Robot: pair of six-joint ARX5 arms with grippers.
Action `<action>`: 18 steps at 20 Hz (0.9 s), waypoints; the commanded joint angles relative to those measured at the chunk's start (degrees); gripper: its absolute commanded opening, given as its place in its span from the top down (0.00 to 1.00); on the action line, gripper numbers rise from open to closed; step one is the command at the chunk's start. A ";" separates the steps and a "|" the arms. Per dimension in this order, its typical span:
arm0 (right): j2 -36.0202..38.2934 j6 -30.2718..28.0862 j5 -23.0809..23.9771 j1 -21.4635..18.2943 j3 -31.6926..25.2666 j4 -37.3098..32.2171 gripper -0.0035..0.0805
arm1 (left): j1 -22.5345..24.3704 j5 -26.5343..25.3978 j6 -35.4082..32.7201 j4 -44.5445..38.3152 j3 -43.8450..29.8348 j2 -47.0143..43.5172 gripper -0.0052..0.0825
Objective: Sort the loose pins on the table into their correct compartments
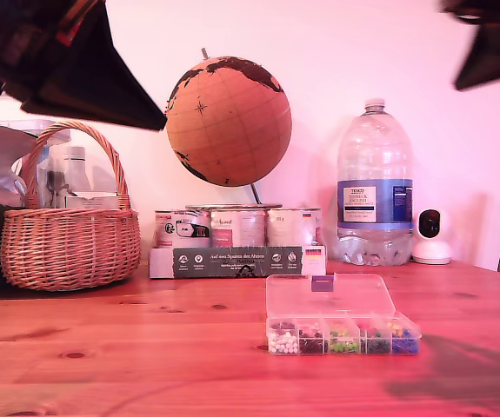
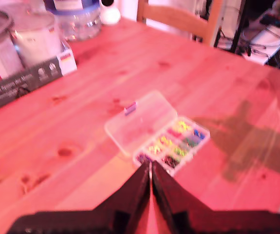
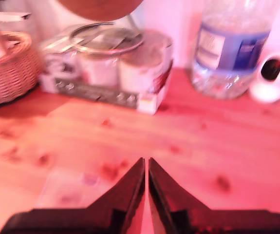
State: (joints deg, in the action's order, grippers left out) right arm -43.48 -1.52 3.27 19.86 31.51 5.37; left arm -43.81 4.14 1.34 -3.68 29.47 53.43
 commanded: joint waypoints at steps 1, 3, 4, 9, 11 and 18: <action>5.55 0.24 -0.59 0.50 -1.44 1.77 0.97 | 0.17 0.31 0.68 -0.92 -1.18 -2.49 0.97; 11.47 0.00 -1.27 1.77 -1.46 5.84 0.97 | 0.13 1.25 1.31 -0.92 -1.18 -4.79 0.97; 14.25 0.02 -1.29 2.40 -1.46 6.95 0.97 | 0.13 2.03 1.66 -1.14 -1.18 -5.77 0.97; 23.71 0.09 -1.31 3.17 -1.44 16.33 0.97 | 0.15 2.27 1.66 1.11 -1.18 -8.92 0.97; 24.44 0.09 -1.20 3.17 -1.44 19.58 0.97 | 0.15 2.27 1.66 2.16 -1.18 -8.87 0.97; 24.37 0.09 -1.25 3.17 -1.44 30.49 0.97 | 0.15 2.27 1.66 8.46 -1.18 -8.81 0.97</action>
State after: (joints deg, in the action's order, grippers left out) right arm -18.63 -1.54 2.04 22.98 30.35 35.99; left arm -43.72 6.35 2.81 4.69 29.45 44.38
